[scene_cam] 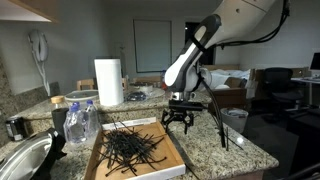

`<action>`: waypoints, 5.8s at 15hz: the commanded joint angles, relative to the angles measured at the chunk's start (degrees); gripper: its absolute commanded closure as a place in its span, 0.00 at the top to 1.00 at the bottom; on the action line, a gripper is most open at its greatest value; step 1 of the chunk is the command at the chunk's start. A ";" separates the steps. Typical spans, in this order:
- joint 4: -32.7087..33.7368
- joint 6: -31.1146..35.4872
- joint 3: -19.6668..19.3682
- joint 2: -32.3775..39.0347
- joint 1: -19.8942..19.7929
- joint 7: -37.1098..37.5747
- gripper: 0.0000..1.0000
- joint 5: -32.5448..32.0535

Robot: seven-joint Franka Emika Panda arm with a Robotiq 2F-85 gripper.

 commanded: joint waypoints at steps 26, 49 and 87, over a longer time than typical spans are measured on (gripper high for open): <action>11.92 0.10 -1.35 11.90 3.00 2.31 1.00 -1.39; 10.86 0.89 -3.77 12.12 1.18 1.20 1.00 -0.92; 10.50 1.13 -4.84 6.89 6.93 4.55 0.08 -14.88</action>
